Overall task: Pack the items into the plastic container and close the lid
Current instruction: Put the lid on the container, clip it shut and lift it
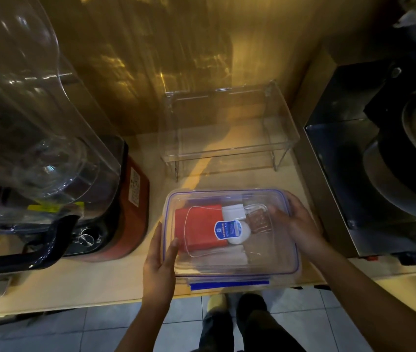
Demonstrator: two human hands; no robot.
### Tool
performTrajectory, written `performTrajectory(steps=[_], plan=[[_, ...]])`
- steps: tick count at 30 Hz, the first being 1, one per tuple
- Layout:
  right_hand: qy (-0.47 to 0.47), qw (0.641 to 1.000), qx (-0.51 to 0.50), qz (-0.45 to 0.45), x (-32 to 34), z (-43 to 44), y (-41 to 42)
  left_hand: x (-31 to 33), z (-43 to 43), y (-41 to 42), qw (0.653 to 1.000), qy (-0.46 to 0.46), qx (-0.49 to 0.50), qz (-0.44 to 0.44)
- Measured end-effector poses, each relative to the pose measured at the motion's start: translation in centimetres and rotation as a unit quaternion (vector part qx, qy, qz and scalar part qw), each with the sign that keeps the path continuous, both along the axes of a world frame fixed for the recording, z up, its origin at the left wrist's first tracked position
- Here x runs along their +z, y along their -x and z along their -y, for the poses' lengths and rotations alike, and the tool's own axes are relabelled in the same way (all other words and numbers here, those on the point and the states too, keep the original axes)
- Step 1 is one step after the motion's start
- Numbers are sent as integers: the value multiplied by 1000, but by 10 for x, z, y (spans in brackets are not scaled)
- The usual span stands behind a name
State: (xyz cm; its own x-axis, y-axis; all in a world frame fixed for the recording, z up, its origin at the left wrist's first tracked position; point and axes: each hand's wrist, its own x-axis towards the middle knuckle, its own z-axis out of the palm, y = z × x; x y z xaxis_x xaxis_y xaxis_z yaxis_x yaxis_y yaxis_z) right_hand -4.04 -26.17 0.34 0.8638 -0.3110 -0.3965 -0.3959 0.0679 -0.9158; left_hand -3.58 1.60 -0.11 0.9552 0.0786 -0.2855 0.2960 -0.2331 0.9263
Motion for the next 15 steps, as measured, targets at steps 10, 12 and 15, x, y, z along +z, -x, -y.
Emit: performTrajectory(steps=[10,12,15], plan=[[52,998,29,-4,2,6,-56,-4,15,-40,996,66,56,0],[75,997,31,-10,2,9,-66,-5,19,-47,996,69,55,-2],[108,994,25,-15,2,9,-70,-9,21,-52,997,61,55,-14]])
